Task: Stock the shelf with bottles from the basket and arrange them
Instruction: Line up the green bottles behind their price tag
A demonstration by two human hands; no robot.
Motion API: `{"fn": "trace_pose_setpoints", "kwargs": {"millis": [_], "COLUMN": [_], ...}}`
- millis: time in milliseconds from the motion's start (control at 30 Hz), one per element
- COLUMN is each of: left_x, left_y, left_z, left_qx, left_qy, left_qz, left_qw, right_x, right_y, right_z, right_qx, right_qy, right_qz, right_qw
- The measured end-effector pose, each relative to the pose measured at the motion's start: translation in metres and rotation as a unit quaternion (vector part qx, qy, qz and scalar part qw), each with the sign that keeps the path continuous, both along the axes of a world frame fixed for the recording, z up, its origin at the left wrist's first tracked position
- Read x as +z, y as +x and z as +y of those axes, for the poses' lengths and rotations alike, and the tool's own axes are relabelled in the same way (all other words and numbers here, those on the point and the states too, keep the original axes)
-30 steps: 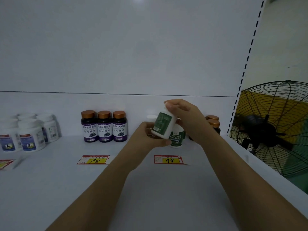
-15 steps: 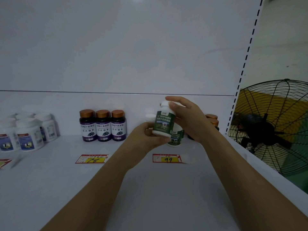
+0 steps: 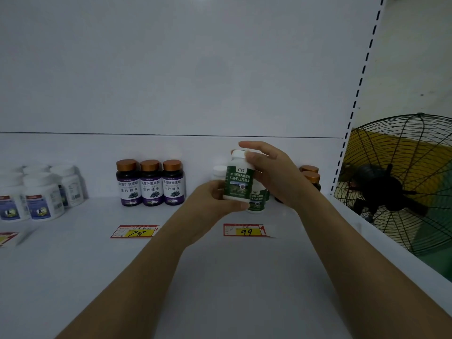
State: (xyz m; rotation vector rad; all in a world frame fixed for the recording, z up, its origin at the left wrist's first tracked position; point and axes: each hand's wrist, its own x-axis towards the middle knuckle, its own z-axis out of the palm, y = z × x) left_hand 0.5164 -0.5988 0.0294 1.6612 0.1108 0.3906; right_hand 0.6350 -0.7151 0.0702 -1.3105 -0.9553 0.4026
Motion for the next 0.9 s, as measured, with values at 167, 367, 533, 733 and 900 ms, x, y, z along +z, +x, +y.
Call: {"fn": "trace_pose_setpoints", "kwargs": {"millis": [167, 367, 533, 733, 900], "left_x": [-0.001, -0.003, 0.002, 0.0, 0.01], "left_y": [0.0, 0.0, 0.001, 0.001, -0.007], "left_z": [0.001, 0.008, 0.013, 0.021, 0.015], "left_qx": [0.014, 0.079, 0.205, 0.238, 0.032], "left_qy": [0.018, 0.049, 0.166, 0.201, 0.053], "left_qz": [-0.024, -0.118, -0.219, -0.207, -0.058], "left_qw": [0.999, 0.989, 0.939, 0.927, 0.996], "right_x": [0.001, 0.009, 0.016, 0.013, 0.016], "right_y": [-0.003, -0.017, -0.035, -0.038, -0.031], "right_z": [0.0, -0.004, 0.005, 0.009, 0.002], "right_qx": [0.004, -0.006, 0.044, 0.036, -0.055], "right_qy": [-0.009, -0.006, 0.018, 0.024, 0.014], "right_qz": [-0.023, -0.159, -0.289, -0.329, -0.241], "right_qw": [1.0, 0.987, 0.956, 0.943, 0.969]}}
